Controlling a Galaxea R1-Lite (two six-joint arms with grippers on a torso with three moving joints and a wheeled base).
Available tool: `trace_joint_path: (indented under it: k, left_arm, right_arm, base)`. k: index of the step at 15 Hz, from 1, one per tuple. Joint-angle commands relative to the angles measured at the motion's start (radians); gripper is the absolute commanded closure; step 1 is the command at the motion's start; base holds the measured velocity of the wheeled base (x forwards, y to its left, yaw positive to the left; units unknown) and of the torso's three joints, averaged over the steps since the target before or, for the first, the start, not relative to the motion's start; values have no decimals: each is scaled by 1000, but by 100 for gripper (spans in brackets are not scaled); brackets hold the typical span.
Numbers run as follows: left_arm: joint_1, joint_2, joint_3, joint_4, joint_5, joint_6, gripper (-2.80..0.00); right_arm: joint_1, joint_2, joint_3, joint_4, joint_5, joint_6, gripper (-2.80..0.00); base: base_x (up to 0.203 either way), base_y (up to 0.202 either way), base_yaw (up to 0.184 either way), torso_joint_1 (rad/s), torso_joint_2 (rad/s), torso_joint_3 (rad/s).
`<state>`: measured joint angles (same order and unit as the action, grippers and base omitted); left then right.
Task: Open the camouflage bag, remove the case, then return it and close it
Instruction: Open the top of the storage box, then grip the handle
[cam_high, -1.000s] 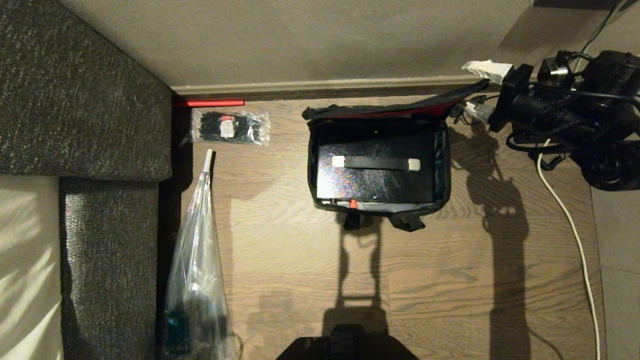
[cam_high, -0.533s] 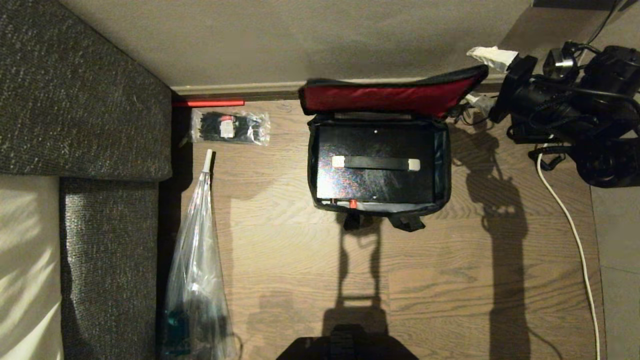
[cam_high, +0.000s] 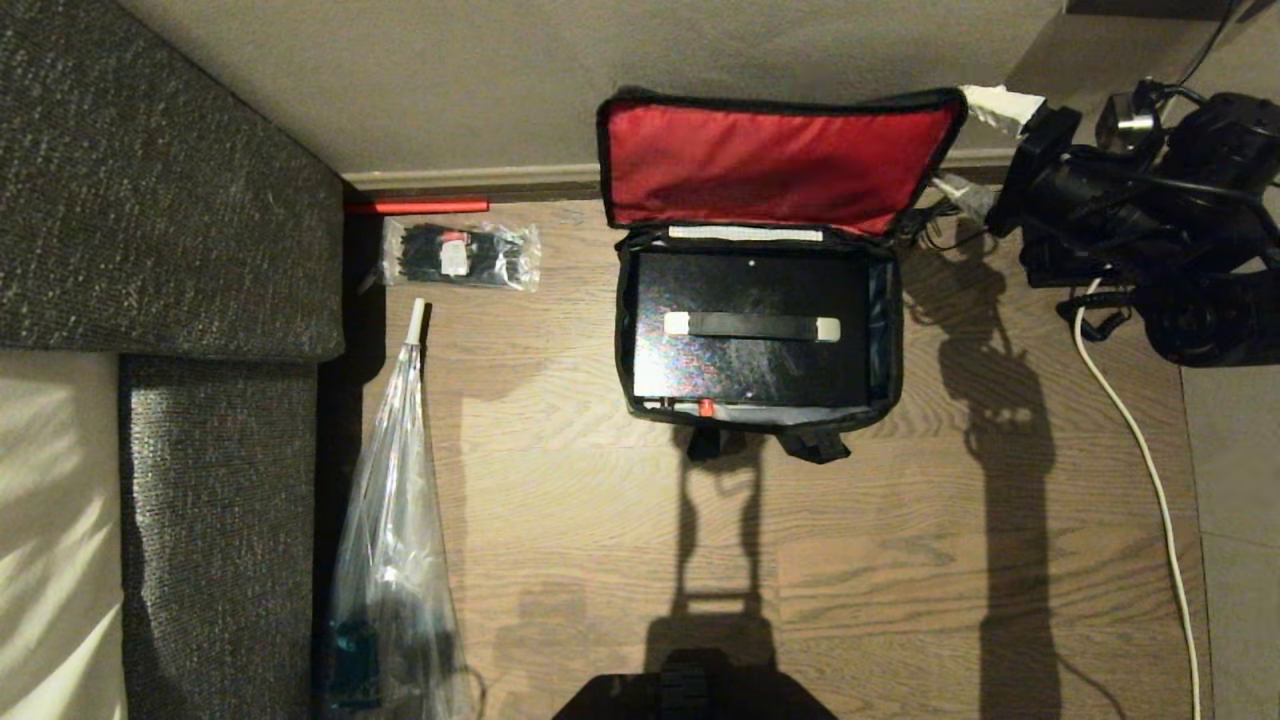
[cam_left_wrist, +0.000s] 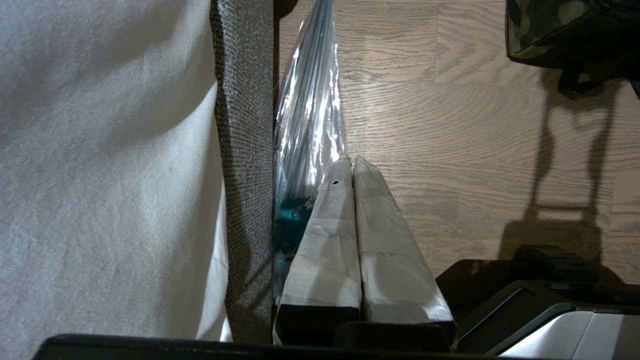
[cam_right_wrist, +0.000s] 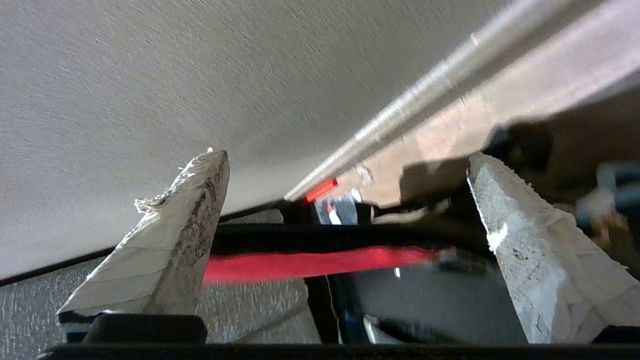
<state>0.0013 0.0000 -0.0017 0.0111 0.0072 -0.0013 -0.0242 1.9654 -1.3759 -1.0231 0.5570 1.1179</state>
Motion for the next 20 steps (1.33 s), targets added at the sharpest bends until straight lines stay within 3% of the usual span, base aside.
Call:
trace_joint_path:
  k: [1, 3, 5, 6, 10, 12, 13, 15, 17, 20]
  left_arm:
    - [0, -1, 0, 0, 0, 0, 0]
    - [0, -2, 0, 0, 0, 0, 0]
    - [0, -2, 0, 0, 0, 0, 0]
    - [0, -2, 0, 0, 0, 0, 0]
    - [0, -2, 0, 0, 0, 0, 0]
    - [0, -2, 0, 0, 0, 0, 0]
    - [0, -2, 0, 0, 0, 0, 0]
    - [0, -2, 0, 0, 0, 0, 0]
    - [0, -2, 0, 0, 0, 0, 0]
    - [0, -2, 0, 0, 0, 0, 0]
  right_arm:
    - [-21, 46, -22, -78, 3, 5, -280]
    - [-51, 68, -22, -148, 13, 3, -280]
    - [-78, 64, -2, -138, 22, 4, -280]
    - [-81, 53, 18, -135, 22, 4, 0]
    - [-81, -94, 183, -34, 72, -16, 0]
    - [-80, -227, 340, 45, 99, -106, 0]
    - [-80, -302, 437, 95, 109, -210, 0]
    - [-80, -464, 640, 226, 120, -493, 0]
    - [-80, -658, 778, 429, 115, -764, 0]
    - [-77, -964, 902, 717, -10, -980, 0]
  base:
    - [0, 0, 0, 0, 0, 0]
    - [0, 0, 0, 0, 0, 0]
    - [0, 0, 0, 0, 0, 0]
    - [0, 0, 0, 0, 0, 0]
    - [0, 0, 0, 0, 0, 0]
    - [0, 0, 0, 0, 0, 0]
    - [0, 0, 0, 0, 0, 0]
    - [0, 0, 0, 0, 0, 0]
    - [0, 0, 0, 0, 0, 0]
    - [0, 0, 0, 0, 0, 0]
